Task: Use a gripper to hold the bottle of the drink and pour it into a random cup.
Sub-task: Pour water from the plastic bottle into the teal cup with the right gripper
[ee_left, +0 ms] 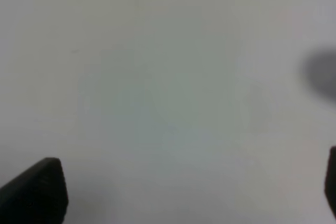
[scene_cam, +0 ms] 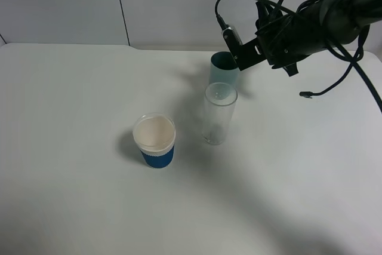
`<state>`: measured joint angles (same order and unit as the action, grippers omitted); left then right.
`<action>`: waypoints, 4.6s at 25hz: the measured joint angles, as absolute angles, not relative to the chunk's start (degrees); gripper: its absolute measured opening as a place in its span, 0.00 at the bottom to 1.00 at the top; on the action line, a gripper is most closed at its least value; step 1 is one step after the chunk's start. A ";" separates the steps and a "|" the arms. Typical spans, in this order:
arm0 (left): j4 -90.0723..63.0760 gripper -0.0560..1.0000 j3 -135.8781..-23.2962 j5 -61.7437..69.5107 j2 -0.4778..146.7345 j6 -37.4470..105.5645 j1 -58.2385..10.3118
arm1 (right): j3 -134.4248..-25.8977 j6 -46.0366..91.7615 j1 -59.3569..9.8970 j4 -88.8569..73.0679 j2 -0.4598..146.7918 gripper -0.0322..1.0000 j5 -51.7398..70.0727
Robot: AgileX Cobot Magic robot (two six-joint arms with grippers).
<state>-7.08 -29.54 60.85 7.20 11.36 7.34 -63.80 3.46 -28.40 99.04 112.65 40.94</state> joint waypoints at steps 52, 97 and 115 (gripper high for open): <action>-7.08 0.99 -29.54 60.85 7.20 11.36 7.34 | -63.80 3.09 -28.40 99.04 112.65 0.58 41.01; -7.08 0.99 -29.54 60.85 7.20 11.36 7.34 | -65.96 7.48 -29.34 99.37 112.65 0.58 41.95; -7.08 0.99 -29.54 60.85 7.20 11.36 7.34 | -65.96 9.73 -29.34 99.37 112.65 0.58 42.53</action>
